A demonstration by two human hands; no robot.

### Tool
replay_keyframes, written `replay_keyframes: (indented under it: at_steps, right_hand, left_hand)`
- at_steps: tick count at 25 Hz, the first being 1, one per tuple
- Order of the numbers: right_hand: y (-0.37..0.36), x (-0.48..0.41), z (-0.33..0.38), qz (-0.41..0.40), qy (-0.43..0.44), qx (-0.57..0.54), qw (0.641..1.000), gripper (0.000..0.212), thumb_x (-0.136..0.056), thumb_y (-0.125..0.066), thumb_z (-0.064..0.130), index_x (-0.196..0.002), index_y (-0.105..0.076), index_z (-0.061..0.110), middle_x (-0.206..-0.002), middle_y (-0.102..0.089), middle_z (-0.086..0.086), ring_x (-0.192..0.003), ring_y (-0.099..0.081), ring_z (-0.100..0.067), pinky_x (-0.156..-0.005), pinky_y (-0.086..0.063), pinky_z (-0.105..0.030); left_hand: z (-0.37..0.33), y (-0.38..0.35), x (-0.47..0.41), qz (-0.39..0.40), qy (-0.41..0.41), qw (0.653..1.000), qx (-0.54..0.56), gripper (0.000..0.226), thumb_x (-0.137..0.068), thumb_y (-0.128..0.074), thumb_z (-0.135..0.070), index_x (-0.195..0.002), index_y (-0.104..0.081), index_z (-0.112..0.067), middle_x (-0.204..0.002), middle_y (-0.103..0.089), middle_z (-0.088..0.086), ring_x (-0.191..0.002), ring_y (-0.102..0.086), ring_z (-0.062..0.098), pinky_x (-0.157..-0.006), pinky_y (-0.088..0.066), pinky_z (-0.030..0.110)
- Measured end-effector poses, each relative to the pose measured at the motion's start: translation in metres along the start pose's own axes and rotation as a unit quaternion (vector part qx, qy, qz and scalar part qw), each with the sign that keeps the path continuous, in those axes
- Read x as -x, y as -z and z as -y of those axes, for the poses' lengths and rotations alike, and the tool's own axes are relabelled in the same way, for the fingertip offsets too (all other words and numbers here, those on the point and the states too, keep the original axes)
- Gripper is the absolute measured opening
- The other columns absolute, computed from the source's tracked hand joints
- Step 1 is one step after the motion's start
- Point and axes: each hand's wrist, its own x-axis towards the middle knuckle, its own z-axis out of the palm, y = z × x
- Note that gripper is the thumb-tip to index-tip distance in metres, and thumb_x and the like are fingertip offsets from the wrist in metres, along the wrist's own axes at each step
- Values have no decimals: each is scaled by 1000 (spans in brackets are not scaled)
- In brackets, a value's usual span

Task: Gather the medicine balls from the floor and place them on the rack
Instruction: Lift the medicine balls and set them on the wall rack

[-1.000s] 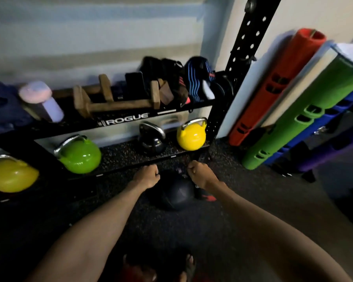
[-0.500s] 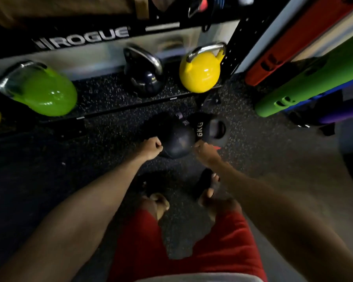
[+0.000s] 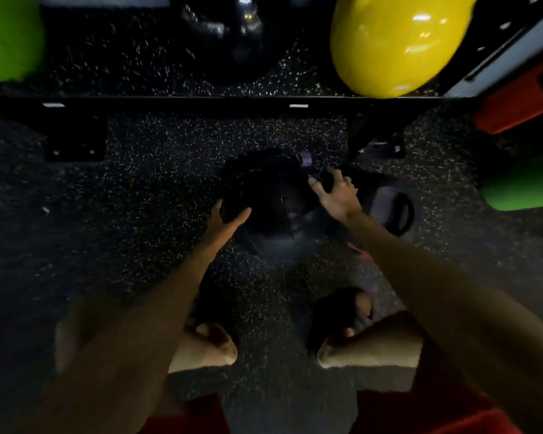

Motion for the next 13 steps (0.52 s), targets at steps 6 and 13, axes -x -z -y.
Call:
replay_keyframes:
  at_steps: [6,13]
  right_hand:
    - [-50,-99,-47,16,11,-150,988,97,-74,-52,86,-152,-33,31,-146,-48,-1,-135,-45,-20,-117,-35,-39]
    - [-62,-123,-35,6,26,-208,978,88,-67,-53,89,-130,-58,28,-129,-62,2,-119,-58,-18,-110,-43,-39]
  left_hand:
    - [62,-13,-91,165,70,966,188,109,-60,-70,-83,-152,-24,-46,-153,-44,-3,-133,-48,29,-104,-39,66]
    - [60,-24,-111,159,61,942,290,84,-71,-66,-75,-139,-57,-27,-140,-60,2,-127,-58,23,-107,-45,42]
